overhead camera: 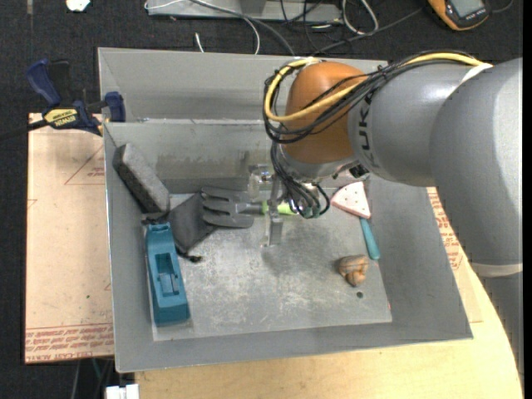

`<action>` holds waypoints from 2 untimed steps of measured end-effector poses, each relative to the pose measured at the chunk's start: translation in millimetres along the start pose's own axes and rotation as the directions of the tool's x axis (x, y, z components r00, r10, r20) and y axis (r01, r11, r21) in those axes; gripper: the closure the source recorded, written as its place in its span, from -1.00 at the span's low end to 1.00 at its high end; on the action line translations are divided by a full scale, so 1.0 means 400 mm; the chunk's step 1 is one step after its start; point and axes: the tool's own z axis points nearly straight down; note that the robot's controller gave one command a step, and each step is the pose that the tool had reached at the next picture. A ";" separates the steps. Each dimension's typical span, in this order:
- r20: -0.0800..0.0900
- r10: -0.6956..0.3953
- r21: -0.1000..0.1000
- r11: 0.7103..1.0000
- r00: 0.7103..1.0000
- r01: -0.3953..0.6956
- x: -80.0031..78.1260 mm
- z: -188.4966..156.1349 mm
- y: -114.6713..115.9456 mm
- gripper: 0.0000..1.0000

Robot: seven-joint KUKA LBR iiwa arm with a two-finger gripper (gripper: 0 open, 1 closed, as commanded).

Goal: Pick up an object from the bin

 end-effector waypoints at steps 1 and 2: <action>0.006 0.002 0.000 1.000 1.000 -0.002 0.020 0.060 -0.130 -1.00; 0.009 -0.013 -0.004 1.000 1.000 0.013 -0.020 0.076 -0.068 1.00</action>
Offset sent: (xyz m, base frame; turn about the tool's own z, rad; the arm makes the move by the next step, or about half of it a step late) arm 0.0084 -0.0271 -0.0321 -0.0122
